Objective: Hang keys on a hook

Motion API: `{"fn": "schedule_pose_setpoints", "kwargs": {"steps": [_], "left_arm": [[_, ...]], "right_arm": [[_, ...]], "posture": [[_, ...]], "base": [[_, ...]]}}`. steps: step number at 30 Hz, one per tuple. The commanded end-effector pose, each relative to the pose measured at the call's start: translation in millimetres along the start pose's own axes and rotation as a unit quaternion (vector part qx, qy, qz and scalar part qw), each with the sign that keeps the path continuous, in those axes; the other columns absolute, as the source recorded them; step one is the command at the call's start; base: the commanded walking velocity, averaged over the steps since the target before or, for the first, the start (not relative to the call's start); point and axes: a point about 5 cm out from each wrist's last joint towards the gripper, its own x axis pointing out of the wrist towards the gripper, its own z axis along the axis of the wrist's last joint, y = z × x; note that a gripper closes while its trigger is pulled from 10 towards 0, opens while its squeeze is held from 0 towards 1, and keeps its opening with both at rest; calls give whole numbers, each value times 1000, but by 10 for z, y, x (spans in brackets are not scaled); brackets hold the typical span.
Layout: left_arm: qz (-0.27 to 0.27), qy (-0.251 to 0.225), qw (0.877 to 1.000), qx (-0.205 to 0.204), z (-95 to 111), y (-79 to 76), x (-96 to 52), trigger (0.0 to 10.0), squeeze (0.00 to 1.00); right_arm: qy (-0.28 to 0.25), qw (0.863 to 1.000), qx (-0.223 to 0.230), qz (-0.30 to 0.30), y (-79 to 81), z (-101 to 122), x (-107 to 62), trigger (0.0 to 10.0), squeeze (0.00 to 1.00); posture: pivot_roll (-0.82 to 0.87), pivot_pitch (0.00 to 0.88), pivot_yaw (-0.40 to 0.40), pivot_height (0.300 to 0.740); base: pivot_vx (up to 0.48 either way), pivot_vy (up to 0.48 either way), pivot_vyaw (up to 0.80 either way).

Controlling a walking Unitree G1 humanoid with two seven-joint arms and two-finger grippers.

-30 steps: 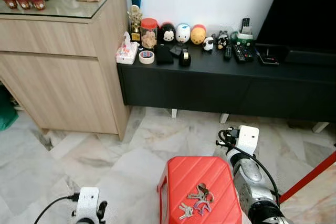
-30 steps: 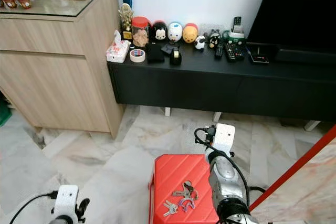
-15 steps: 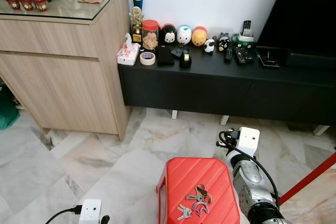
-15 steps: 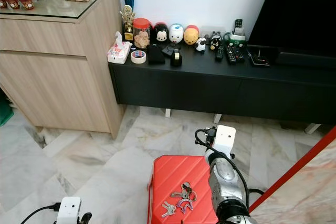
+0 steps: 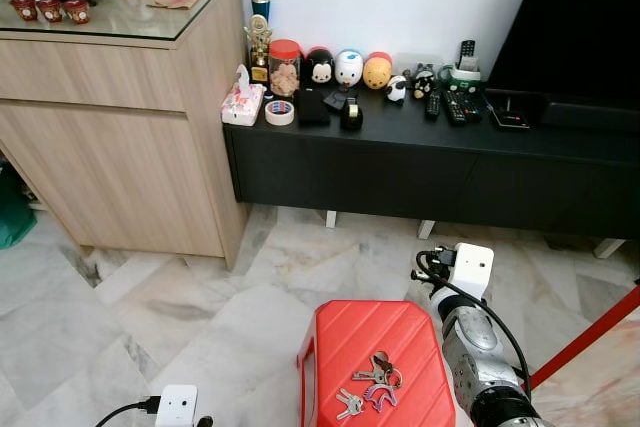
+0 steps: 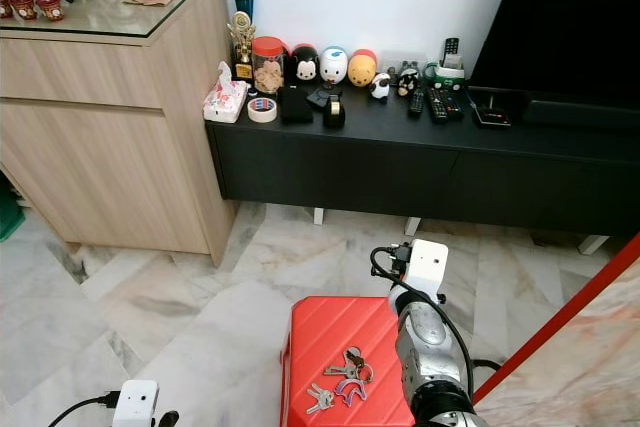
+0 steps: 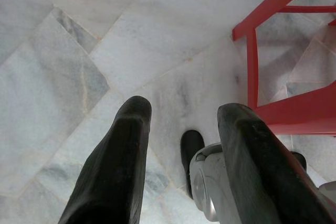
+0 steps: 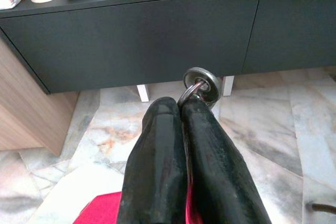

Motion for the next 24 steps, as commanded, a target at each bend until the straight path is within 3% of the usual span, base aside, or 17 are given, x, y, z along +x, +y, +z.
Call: {"fn": "schedule_pose_setpoints", "kwargs": {"steps": [1, 24], "left_arm": [[-10, 8, 1000, 9, -43, -37, -11, 10000, 0], [-8, 8, 1000, 10, -52, -23, -17, 10000, 0]], "right_arm": [[-5, 1000, 4, -9, -36, -5, -13, 10000, 0], [-2, 1000, 2, -13, -15, 5, 1, 10000, 0]], "posture": [[78, 0, -71, 740], [92, 0, -71, 740]], "base": [[-281, 0, 0], [-304, 0, 0]]}}
